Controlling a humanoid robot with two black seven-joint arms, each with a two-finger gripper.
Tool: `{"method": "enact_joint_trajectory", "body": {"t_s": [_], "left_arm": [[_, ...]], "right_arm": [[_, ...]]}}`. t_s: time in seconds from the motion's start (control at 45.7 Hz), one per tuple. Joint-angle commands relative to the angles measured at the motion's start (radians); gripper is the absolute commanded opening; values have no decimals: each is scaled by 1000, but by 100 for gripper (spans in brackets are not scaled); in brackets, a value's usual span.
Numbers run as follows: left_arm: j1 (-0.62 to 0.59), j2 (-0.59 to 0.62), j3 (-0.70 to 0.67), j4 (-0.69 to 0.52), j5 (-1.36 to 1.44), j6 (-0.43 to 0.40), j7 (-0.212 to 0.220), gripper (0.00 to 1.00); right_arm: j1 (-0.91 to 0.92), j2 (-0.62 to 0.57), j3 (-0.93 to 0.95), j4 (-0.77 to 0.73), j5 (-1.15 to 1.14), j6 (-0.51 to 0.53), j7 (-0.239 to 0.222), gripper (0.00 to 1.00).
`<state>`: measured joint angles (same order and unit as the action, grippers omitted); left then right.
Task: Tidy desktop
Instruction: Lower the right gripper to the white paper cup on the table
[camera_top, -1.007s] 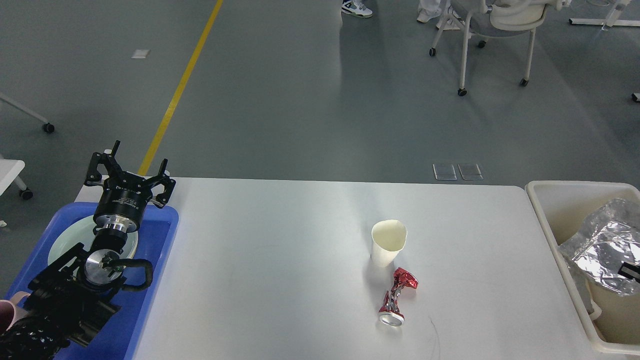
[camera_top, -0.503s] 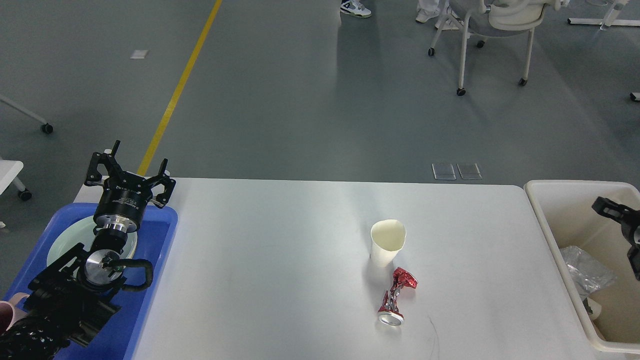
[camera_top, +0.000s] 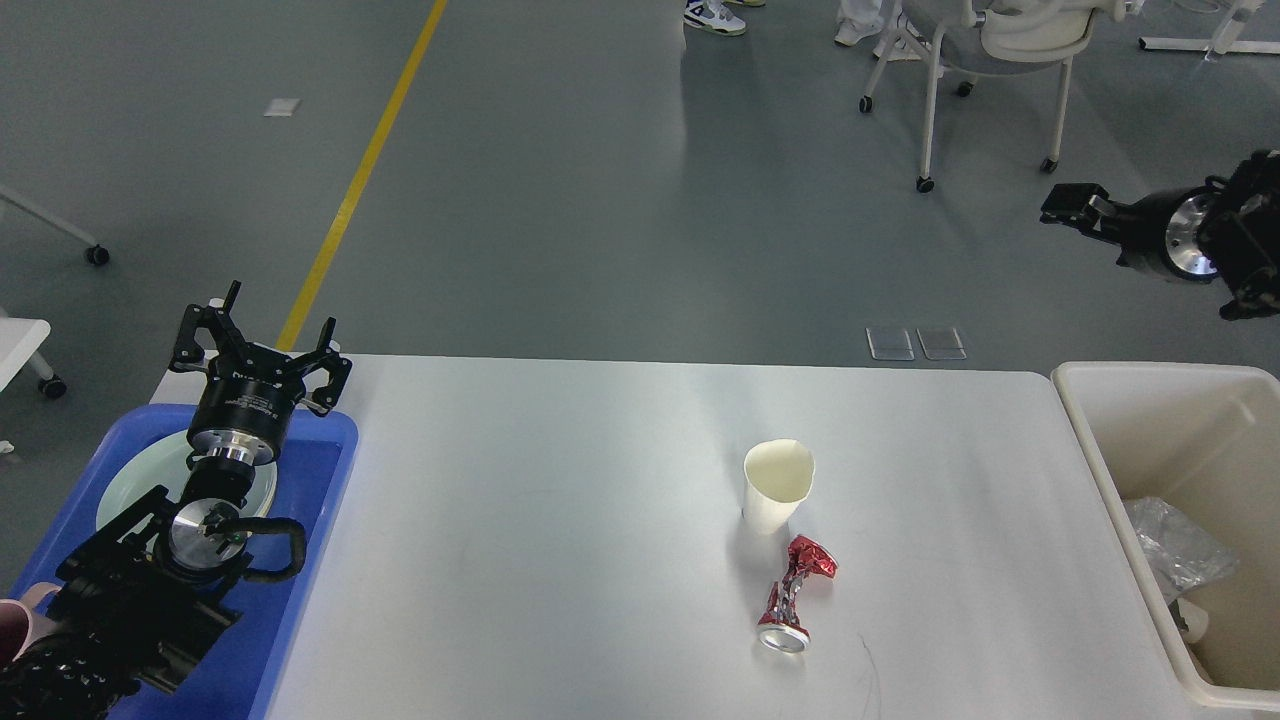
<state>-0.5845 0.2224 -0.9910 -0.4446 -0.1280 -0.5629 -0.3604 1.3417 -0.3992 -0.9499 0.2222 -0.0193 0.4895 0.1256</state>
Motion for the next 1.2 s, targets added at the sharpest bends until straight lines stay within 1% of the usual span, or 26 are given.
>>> {"method": "enact_joint_trajectory", "body": {"t_s": [0.0,0.088,0.153,0.219,0.285,0.35,0.416,0.482,0.591,0.657,0.788,1.094,1.116,1.182], "left_arm": [[0,0,0,1,-1,0,0,98],[0,0,0,0,1,0,0,98],[0,0,0,0,-1,0,0,98],[0,0,0,0,-1,0,0,98],[0,0,0,1,1,0,0,98],[0,0,0,1,1,0,0,98],[0,0,0,1,1,0,0,98],[0,0,0,0,-1,0,0,98],[0,0,0,0,-1,0,0,98],[0,0,0,0,-1,0,0,98],[0,0,0,0,-1,0,0,98],[0,0,0,0,1,0,0,98],[0,0,0,0,-1,0,0,98],[0,0,0,0,1,-2,0,98]], "right_arm": [[175,-70,-1,334,-16,17,-4,100],[304,-128,0,610,-66,17,-8,100],[376,-141,3,773,-117,9,-9,100],[412,-141,-1,888,-129,0,-9,100],[416,-150,-10,945,-136,0,-9,100],[401,-167,-26,948,-142,-5,-9,100],[366,-168,-24,938,-143,-32,-9,100],[298,-162,-13,921,-143,-93,-9,100],[177,-142,16,855,-143,-233,-8,100],[107,-121,57,816,-142,-275,-8,100],[27,-81,149,780,-126,-285,-8,100],[-48,25,161,767,-119,-295,-6,100],[-74,66,202,767,-117,-299,-3,100],[-72,68,226,769,-113,-299,-3,100]]}}
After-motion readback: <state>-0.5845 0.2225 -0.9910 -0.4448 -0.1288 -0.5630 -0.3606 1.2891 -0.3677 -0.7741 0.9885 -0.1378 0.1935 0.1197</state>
